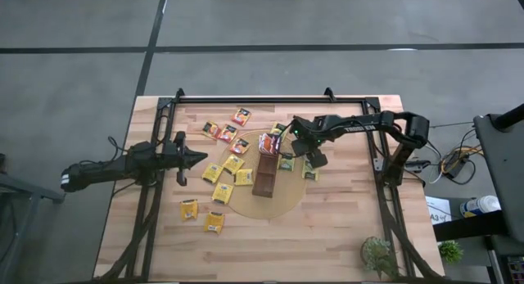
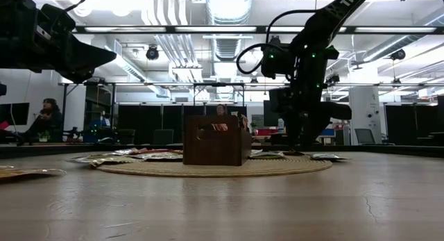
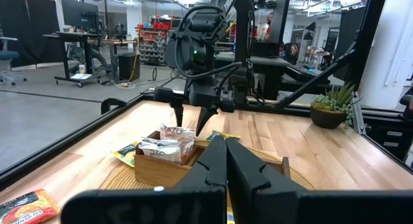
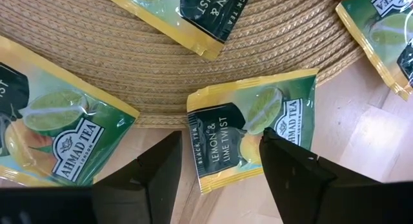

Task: Pick & Place Tea
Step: Put the yellow tea bag into the middle section of the wooden organizer

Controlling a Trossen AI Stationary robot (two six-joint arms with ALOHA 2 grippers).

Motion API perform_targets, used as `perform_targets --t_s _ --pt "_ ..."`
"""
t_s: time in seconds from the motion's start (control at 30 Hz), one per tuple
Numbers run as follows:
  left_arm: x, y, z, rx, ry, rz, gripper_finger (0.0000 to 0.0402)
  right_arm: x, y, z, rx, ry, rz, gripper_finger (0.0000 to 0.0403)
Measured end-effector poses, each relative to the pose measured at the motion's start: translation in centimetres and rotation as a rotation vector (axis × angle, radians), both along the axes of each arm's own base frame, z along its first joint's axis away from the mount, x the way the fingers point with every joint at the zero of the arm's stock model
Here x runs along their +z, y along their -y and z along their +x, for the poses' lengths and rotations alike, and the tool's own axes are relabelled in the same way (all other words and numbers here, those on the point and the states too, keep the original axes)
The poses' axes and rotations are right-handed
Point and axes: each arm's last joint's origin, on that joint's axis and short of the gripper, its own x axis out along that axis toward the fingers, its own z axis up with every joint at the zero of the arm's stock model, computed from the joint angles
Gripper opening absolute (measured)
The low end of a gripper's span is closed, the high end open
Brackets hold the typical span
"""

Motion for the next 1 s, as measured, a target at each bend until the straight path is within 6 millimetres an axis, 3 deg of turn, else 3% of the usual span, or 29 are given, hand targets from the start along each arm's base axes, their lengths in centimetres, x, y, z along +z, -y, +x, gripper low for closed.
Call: perform_targets --t_s 0.5,0.7,0.87,1.0 --pt "0.0 0.0 0.0 0.0 0.0 0.0 0.0 -1.0 -0.2 -0.4 0.014 0.007 -0.006 0.0192" --pt "0.0 0.0 0.0 0.0 0.0 0.0 0.0 -2.1 -0.1 -0.4 0.015 -0.021 0.011 0.0121" --pt "0.0 0.0 0.0 0.0 0.0 0.0 0.0 -2.5 -0.1 -0.4 0.02 -0.041 0.027 0.0032" --pt "0.0 0.0 0.0 0.0 0.0 0.0 0.0 -2.4 0.0 -0.3 0.007 -0.037 0.0 0.0011"
